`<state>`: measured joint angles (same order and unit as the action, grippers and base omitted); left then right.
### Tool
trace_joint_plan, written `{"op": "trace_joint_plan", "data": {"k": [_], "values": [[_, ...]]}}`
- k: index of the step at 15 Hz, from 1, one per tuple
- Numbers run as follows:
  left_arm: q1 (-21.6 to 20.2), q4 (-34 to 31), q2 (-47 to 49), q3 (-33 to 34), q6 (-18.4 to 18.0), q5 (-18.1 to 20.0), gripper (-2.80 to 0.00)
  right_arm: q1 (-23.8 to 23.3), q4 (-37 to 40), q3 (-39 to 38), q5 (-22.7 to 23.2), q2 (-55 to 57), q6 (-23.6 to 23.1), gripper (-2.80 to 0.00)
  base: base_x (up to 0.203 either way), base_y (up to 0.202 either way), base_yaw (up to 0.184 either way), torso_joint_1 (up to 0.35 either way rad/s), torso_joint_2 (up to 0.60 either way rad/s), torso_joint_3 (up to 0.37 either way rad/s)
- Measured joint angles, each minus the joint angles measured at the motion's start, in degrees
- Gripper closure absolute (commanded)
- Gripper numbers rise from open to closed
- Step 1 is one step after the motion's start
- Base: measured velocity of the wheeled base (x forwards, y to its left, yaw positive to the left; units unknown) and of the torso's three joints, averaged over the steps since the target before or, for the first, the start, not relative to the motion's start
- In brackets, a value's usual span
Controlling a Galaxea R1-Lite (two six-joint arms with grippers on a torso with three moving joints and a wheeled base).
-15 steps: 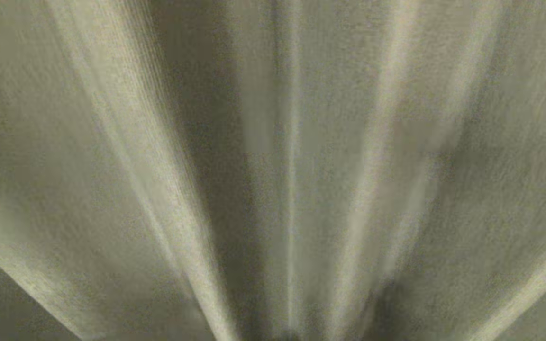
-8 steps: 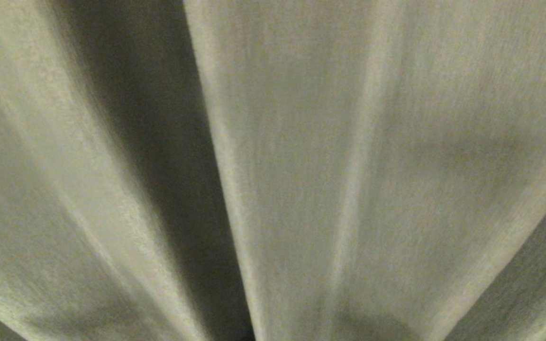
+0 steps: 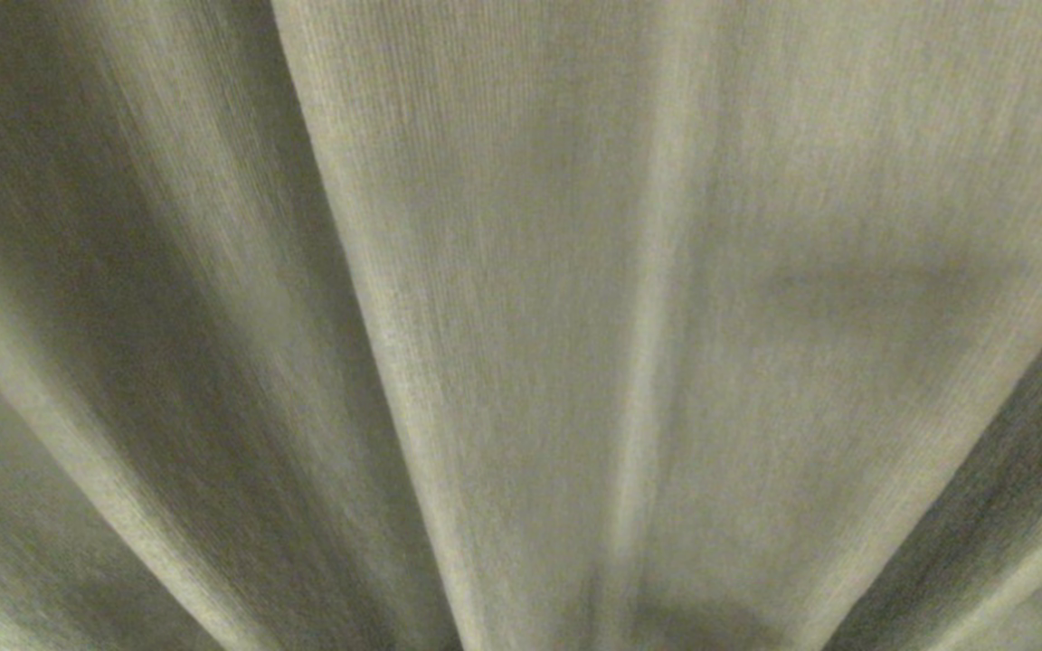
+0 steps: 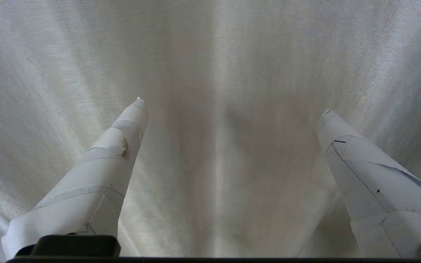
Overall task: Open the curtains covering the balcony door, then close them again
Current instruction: Close the outer curtains on both sides
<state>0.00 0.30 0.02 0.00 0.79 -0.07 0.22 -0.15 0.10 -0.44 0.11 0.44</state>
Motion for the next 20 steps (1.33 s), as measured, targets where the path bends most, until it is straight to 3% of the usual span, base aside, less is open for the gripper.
{"op": "trace_joint_plan", "data": {"k": [20], "values": [[0.0,-0.1,0.0,0.0,-0.2,-0.1,-2.8,0.0,0.0,0.0,0.0,0.0,0.0,0.0,0.0,0.192,0.001,0.002,0.0,0.002]]}}
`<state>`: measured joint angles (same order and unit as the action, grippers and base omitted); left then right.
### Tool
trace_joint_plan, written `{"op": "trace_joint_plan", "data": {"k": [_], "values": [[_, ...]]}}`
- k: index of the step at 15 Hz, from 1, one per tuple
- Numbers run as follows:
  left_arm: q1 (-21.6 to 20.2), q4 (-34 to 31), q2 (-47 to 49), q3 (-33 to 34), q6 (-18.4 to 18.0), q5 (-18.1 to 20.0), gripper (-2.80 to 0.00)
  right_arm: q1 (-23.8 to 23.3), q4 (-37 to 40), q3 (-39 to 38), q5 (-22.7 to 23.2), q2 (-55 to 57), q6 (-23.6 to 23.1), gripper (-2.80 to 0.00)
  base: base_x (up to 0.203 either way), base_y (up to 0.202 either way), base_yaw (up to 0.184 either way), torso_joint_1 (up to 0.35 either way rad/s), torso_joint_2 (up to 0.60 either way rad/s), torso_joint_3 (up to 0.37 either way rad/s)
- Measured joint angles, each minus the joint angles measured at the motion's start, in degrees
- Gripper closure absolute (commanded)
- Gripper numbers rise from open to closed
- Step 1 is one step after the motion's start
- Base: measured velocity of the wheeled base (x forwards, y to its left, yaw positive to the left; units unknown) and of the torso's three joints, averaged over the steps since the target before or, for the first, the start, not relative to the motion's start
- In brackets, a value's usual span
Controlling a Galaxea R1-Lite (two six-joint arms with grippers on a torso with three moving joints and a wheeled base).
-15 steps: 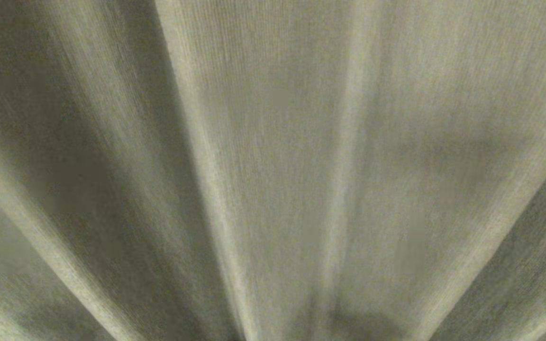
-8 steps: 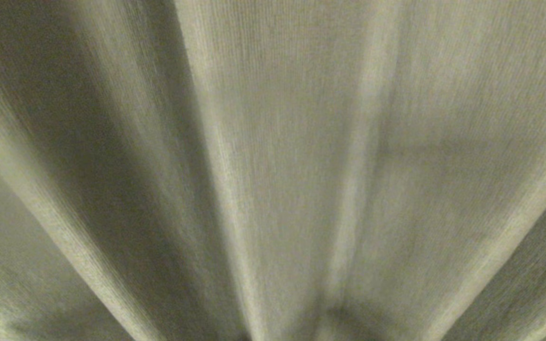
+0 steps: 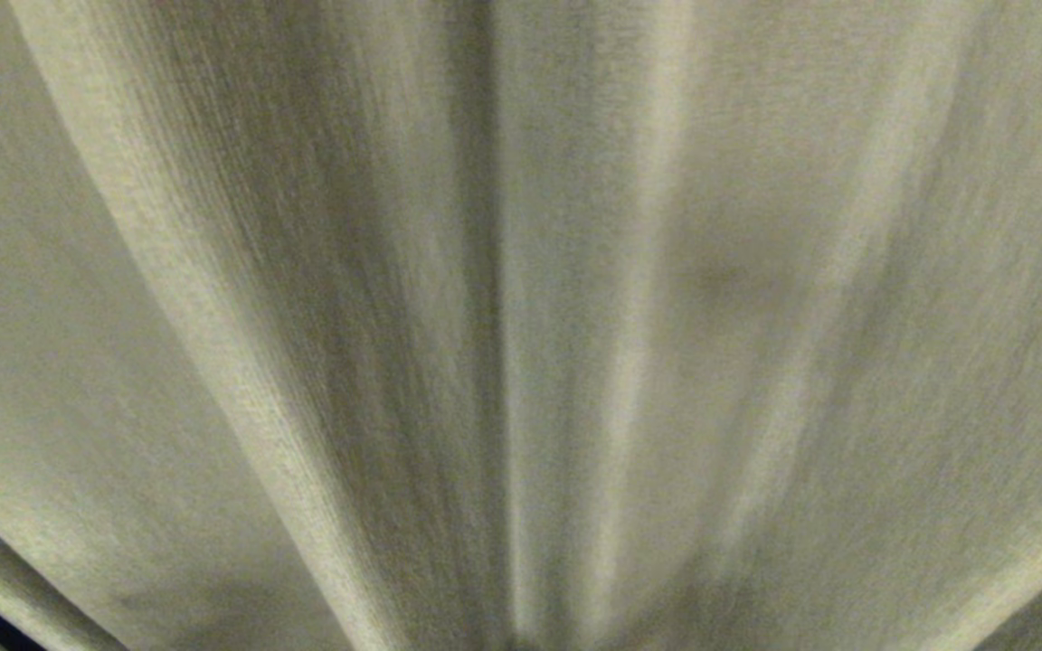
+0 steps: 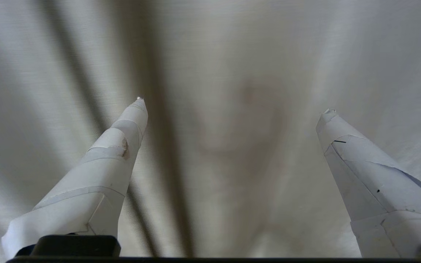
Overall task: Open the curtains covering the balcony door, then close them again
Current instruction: Close the outer curtains on both sides
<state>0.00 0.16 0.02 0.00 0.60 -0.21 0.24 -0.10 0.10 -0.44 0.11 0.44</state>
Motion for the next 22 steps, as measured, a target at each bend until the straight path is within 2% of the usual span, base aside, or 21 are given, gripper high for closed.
{"op": "trace_joint_plan", "data": {"k": [22], "values": [[0.0,0.0,0.0,0.0,0.0,0.0,-2.8,0.0,-0.1,0.0,0.0,0.0,0.0,0.0,0.0,0.189,0.0,0.003,0.0,0.002]]}}
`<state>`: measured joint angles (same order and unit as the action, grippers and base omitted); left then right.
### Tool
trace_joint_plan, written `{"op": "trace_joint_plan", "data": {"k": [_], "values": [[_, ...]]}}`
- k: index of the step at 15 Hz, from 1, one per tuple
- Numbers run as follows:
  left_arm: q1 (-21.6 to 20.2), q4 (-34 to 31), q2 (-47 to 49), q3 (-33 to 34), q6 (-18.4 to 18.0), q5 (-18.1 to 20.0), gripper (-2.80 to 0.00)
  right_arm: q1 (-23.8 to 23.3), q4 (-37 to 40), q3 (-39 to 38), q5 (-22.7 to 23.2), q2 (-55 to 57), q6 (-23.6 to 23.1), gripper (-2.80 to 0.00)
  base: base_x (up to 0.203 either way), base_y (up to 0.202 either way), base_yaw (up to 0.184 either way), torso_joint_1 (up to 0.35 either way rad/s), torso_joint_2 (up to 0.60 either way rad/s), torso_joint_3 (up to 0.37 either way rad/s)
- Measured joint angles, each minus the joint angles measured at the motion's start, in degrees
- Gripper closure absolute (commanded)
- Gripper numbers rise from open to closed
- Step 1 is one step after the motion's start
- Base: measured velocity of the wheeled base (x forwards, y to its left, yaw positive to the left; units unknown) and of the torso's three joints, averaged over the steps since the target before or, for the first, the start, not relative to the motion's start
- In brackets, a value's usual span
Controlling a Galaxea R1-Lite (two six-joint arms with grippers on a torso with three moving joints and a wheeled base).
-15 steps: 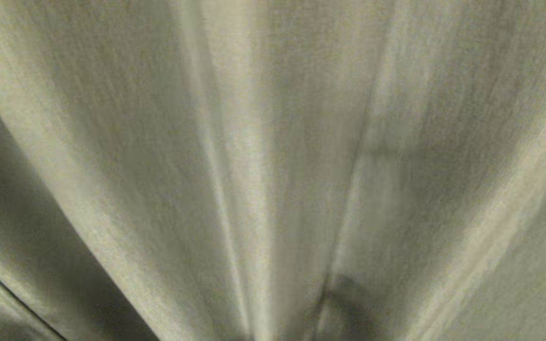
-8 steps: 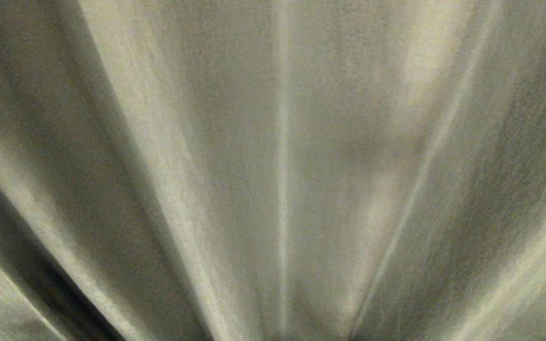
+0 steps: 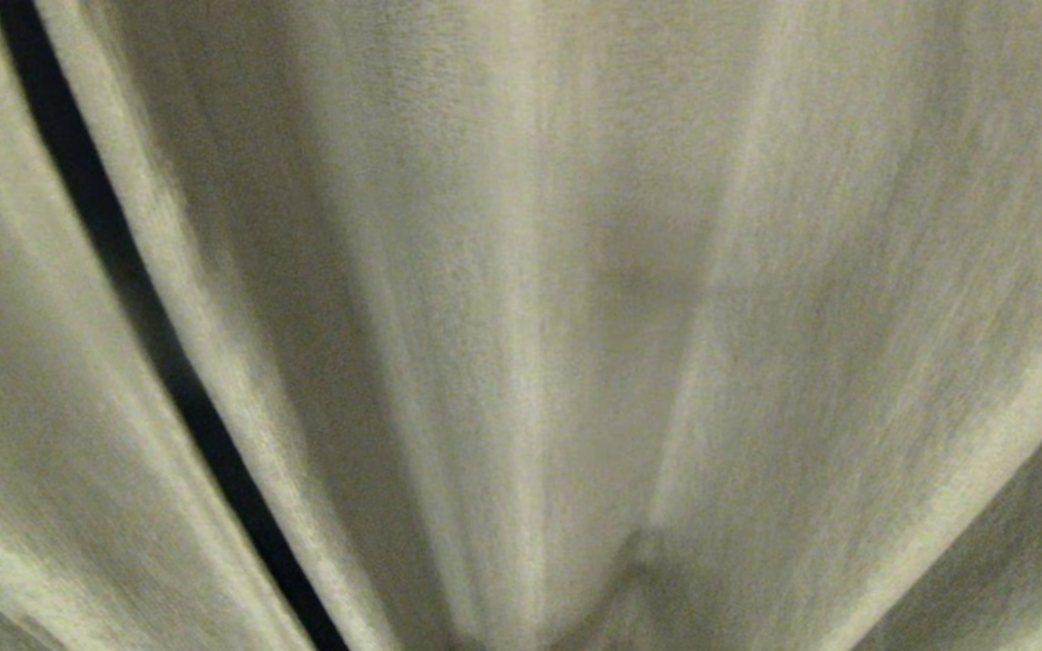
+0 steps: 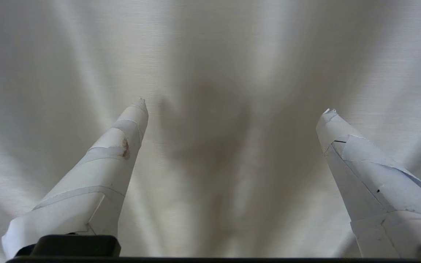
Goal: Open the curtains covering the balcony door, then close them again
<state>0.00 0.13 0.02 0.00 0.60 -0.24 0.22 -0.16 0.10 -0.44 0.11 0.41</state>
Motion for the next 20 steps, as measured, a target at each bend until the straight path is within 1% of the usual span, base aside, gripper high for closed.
{"op": "trace_joint_plan", "data": {"k": [9,15,20], "values": [[0.0,0.0,0.0,0.0,0.0,0.0,-2.8,0.0,0.0,0.0,0.0,0.0,0.0,0.0,0.0,0.184,0.001,-0.001,0.0,0.004],[0.1,0.1,0.0,0.0,0.0,0.1,-2.8,-0.1,0.0,0.0,0.0,0.0,0.0,0.0,-0.012,0.014,-0.001,0.003,0.0,0.0],[0.1,0.1,0.0,0.0,0.1,0.0,-2.8,0.0,0.0,0.0,0.0,0.0,0.0,0.0,-0.185,0.0,-0.003,0.0,0.0,0.004]]}}
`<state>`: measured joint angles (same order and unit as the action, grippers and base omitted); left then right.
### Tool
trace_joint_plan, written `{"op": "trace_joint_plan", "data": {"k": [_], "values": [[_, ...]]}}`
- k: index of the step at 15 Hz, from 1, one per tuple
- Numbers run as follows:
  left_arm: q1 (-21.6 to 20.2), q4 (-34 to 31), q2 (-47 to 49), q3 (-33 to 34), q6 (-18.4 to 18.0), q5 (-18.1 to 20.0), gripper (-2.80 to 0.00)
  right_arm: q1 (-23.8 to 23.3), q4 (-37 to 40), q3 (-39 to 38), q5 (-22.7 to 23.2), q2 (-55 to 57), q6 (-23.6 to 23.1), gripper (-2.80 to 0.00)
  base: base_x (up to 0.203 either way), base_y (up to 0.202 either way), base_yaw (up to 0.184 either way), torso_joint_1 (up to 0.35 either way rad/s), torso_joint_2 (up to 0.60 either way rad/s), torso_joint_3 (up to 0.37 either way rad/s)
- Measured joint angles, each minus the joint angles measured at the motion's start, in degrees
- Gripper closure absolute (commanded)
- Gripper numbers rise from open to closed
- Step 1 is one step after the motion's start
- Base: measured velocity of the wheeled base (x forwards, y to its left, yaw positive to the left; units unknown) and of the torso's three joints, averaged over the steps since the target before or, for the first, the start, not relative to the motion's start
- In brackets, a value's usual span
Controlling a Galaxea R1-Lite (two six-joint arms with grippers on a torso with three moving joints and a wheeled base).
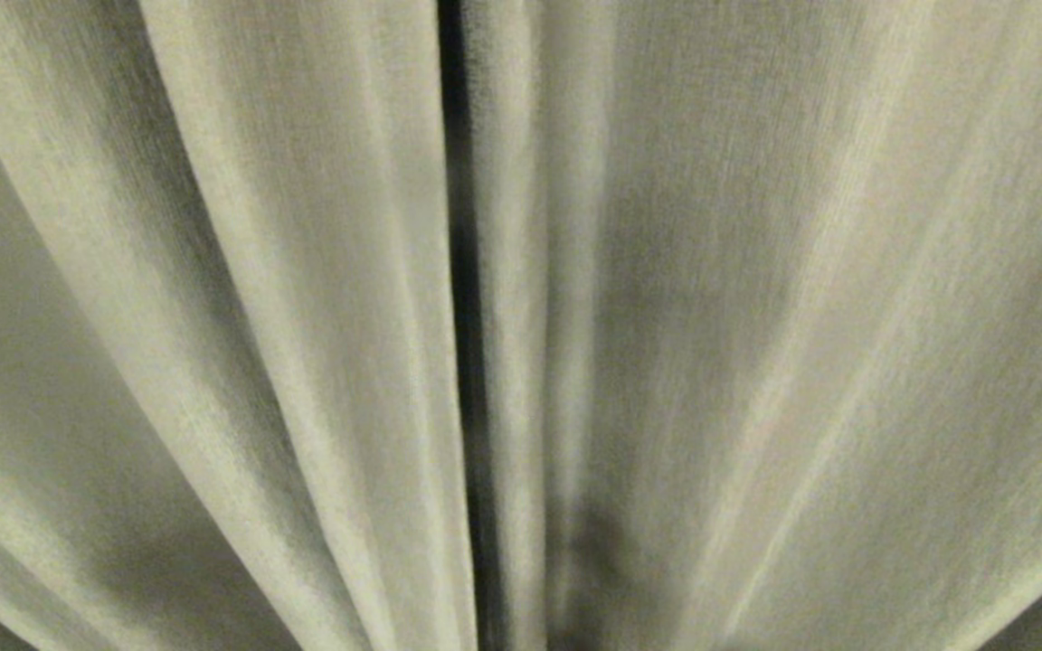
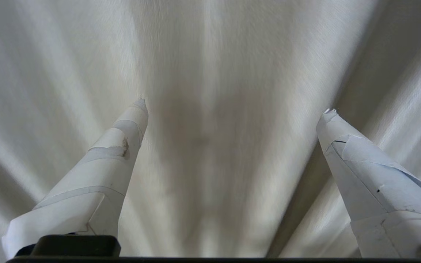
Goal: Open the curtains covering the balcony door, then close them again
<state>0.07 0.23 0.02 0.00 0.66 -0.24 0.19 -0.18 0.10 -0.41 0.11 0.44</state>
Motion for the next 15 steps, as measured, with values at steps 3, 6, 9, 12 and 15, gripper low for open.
{"op": "trace_joint_plan", "data": {"k": [3,6,9,12,15], "values": [[-0.1,0.0,0.0,0.0,0.1,0.0,-2.8,0.1,0.0,0.0,0.0,0.0,0.0,0.0,-0.193,0.0,-0.003,0.003,0.0,-0.001],[-0.1,0.0,0.0,0.0,0.0,0.1,-2.8,0.1,0.0,0.0,0.0,0.0,0.0,0.0,-0.147,0.0,-0.001,-0.007,0.0,0.003],[-0.1,0.0,0.0,0.0,0.0,0.2,-2.8,0.0,0.1,0.0,0.0,0.0,0.0,0.0,0.0,0.0,0.0,0.0,0.0,0.0],[-0.1,0.0,0.0,0.0,0.0,0.2,-2.8,0.0,0.0,0.0,0.0,0.0,0.0,0.0,0.0,0.0,0.0,0.0,0.0,0.0],[-0.1,0.0,0.0,0.0,0.0,0.2,-2.8,0.1,0.0,0.0,0.0,0.0,0.0,0.0,0.0,0.0,0.0,0.0,0.0,0.0]]}}
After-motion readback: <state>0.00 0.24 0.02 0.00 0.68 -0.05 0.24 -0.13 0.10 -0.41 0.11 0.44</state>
